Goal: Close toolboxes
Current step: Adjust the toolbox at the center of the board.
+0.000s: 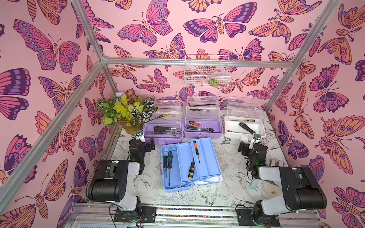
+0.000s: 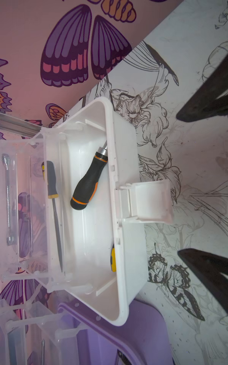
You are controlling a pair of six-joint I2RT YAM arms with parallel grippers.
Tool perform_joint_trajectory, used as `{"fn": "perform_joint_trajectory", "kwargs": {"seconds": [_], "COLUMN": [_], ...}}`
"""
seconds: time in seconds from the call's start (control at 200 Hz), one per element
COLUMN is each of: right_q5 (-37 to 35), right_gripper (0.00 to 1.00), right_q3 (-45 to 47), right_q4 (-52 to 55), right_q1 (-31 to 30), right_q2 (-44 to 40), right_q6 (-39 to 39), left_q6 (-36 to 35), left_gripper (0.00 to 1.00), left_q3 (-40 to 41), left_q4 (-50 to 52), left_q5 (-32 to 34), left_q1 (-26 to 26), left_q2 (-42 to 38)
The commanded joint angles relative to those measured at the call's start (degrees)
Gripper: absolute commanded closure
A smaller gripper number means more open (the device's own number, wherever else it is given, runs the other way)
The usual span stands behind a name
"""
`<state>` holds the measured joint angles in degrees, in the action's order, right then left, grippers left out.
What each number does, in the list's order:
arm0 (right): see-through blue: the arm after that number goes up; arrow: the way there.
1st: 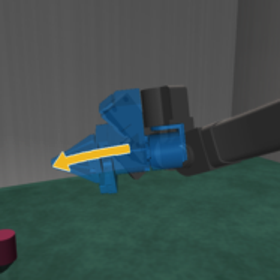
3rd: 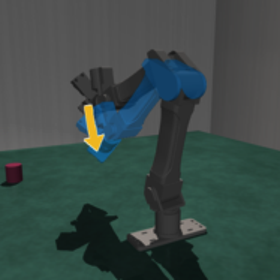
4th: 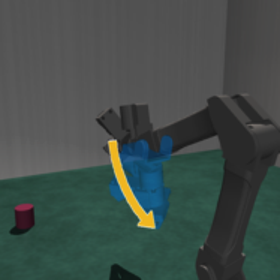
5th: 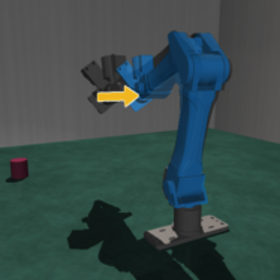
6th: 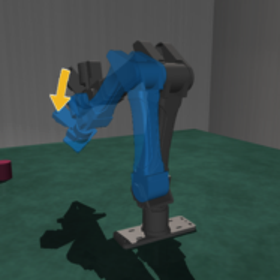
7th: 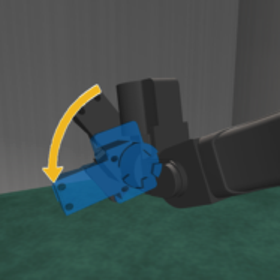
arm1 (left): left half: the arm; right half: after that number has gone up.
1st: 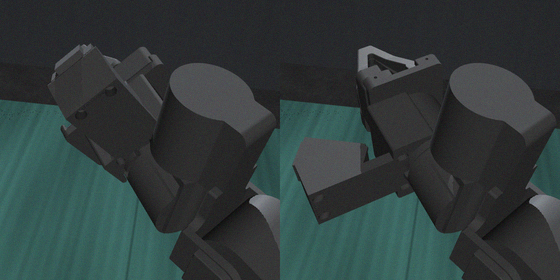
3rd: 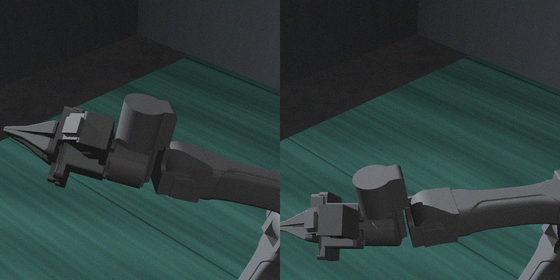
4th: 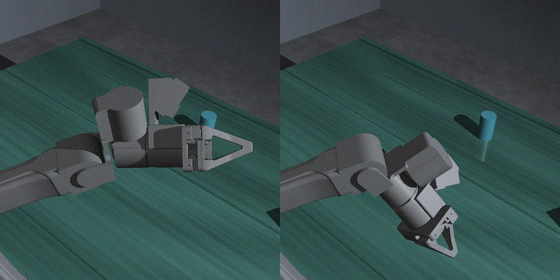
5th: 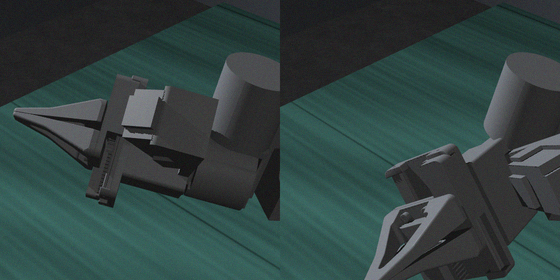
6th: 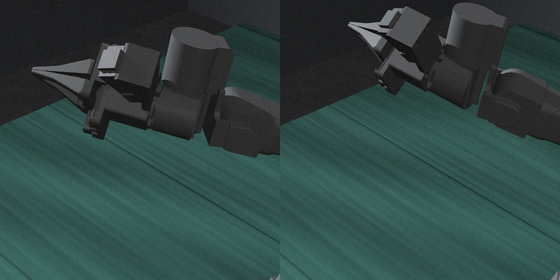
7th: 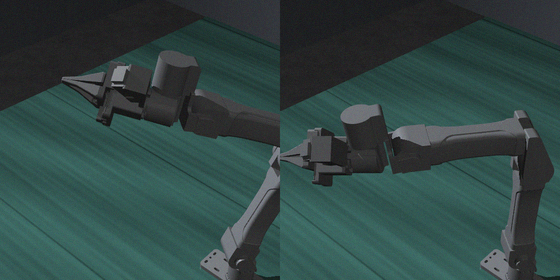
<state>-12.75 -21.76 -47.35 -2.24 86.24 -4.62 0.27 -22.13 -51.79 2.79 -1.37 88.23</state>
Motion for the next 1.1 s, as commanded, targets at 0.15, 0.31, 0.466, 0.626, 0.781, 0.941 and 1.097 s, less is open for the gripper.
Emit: {"fn": "perform_joint_trajectory", "kwargs": {"seconds": [0.15,0.31,0.466,0.626,0.781,0.941,1.097], "right_q5": [0.0,0.0,0.0,0.0,0.0,-0.1,0.2], "right_gripper": [0.01,0.01,0.01,0.01,0.01,0.01,0.01], "right_q3": [-0.7,-0.7,-0.9,-1.0,-1.0,-0.9,-1.0], "right_q4": [0.2,0.3,0.6,0.7,0.7,0.6,0.1], "right_q1": [0.2,0.2,0.1,0.2,0.2,0.3,0.2], "right_q2": [-0.2,-0.2,-0.1,-0.1,0.0,-0.1,-0.3], "right_q6": [0.2,0.2,0.2,0.1,0.0,0.1,0.2], "left_q6": [-0.3,-0.3,-0.2,-0.2,-0.2,-0.3,-0.4], "left_gripper": [0.01,0.01,0.01,0.01,0.01,0.01,0.01], "left_q3": [0.9,0.8,0.8,0.7,0.8,0.8,0.9], "left_q4": [0.4,0.5,0.5,0.6,0.6,0.6,0.5], "left_q5": [-0.6,-0.8,-0.9,-1.1,-1.3,-1.2,-1.2], "left_q1": [0.3,0.2,0.1,-0.1,0.0,0.0,-0.1], "left_q2": [0.2,0.1,0.1,0.3,0.2,0.2,0.1]}}
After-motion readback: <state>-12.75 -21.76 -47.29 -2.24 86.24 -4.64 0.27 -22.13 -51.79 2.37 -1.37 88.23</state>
